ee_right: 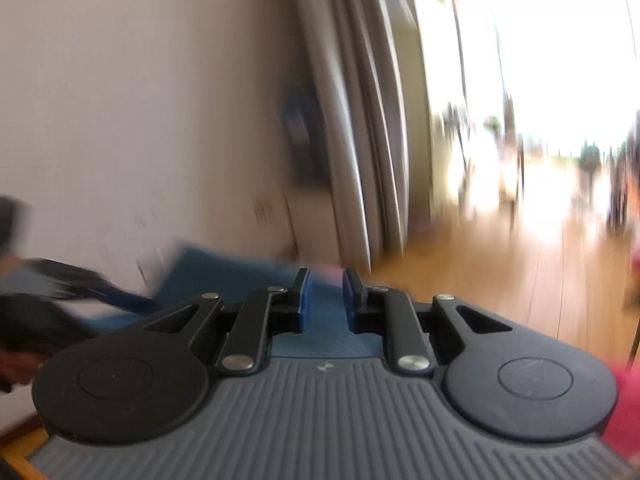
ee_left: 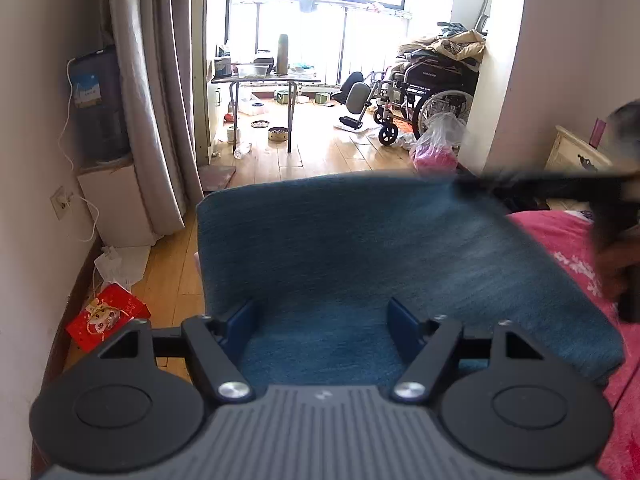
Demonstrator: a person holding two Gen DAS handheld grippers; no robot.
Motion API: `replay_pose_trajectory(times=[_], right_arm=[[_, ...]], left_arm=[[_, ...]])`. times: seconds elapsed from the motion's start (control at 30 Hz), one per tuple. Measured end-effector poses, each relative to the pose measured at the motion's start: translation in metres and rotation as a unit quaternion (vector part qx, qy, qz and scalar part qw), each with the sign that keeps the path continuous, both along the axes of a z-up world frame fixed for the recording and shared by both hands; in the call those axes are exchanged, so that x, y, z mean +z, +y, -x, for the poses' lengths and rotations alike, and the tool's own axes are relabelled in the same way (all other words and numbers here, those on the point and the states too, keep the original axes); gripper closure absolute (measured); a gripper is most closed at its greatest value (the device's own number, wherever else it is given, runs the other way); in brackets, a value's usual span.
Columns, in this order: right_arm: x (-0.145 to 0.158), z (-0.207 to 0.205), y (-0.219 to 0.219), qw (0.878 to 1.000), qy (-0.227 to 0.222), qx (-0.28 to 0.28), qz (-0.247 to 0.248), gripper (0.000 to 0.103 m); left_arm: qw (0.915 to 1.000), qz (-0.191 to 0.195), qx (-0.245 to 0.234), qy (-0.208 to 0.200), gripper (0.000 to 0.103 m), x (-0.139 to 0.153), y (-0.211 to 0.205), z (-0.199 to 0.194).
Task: Fold clothes
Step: 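Press the jeans flat on top of the stack with both grippers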
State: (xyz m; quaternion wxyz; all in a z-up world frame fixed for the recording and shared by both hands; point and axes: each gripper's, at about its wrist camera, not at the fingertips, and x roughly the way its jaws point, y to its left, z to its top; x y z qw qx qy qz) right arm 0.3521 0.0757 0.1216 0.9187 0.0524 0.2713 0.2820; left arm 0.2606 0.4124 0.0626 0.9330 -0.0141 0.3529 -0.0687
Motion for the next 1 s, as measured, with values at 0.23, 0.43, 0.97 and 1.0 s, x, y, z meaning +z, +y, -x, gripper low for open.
replay_pose_trajectory(times=[0.23,0.43,0.97,1.0], right_arm=[[0.002,0.025,-0.031,0.995,0.011,-0.034,-0.089,0.089],[0.013,0.139,0.005,0.994,-0.052,0.098,-0.021,0.09],[-0.008,0.149,0.023,0.993,-0.008,0.082,0.085,0.09],[-0.002,0.148,0.022,0.994,-0.002,0.076,0.077,0.089]], left_arm=[[0.9999,-0.003,-0.005,0.01,0.028,0.001,-0.002,-0.003],[0.9981,-0.044,-0.036,-0.025,0.032,0.026,-0.009,0.025],[0.9883,-0.146,-0.042,-0.009,0.03,0.017,-0.043,0.069],[0.9894,-0.141,-0.031,-0.013,0.031,0.023,-0.042,0.076]])
